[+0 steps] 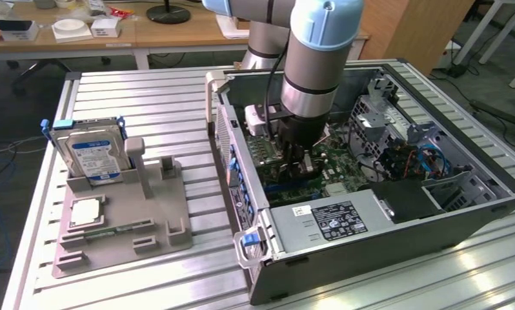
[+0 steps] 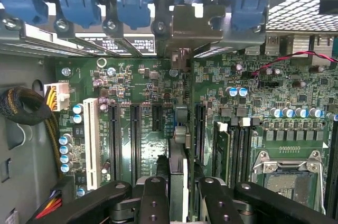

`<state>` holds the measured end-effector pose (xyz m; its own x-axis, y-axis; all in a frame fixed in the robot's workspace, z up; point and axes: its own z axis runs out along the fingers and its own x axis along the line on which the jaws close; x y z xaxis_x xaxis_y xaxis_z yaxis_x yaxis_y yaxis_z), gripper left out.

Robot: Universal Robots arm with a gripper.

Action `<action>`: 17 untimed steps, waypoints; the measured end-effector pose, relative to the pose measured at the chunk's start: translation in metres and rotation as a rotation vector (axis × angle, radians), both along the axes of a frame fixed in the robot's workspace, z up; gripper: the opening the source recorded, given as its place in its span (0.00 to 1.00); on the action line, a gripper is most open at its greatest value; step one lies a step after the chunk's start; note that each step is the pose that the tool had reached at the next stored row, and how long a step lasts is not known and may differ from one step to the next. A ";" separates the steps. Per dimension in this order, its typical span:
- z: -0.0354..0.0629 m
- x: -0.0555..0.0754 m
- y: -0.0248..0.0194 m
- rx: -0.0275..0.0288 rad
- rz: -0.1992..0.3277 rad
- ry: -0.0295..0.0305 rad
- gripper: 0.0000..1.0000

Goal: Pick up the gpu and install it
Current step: 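Insert the gpu into the slot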

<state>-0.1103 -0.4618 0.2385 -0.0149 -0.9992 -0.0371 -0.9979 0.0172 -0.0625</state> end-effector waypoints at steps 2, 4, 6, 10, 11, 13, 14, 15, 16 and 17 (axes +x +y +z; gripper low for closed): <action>0.0000 0.000 -0.0014 0.0005 0.000 -0.0001 0.27; 0.0006 0.000 -0.0016 0.0007 0.000 0.0000 0.27; 0.0019 0.000 -0.0016 0.0007 0.000 0.0000 0.27; 0.0024 0.000 -0.0019 0.0013 0.000 -0.0001 0.27; 0.0024 0.001 -0.0021 0.0013 0.000 0.0000 0.27; 0.0025 0.002 -0.0023 0.0013 0.000 0.0003 0.27; 0.0025 0.003 -0.0023 0.0012 0.000 0.0002 0.27; 0.0025 0.003 -0.0023 0.0011 0.000 0.0001 0.27; 0.0024 0.004 -0.0023 0.0013 0.000 0.0000 0.27; 0.0025 0.004 -0.0023 0.0013 0.000 0.0000 0.27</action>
<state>-0.1060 -0.4641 0.2409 -0.0152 -0.9991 -0.0384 -0.9979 0.0175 -0.0624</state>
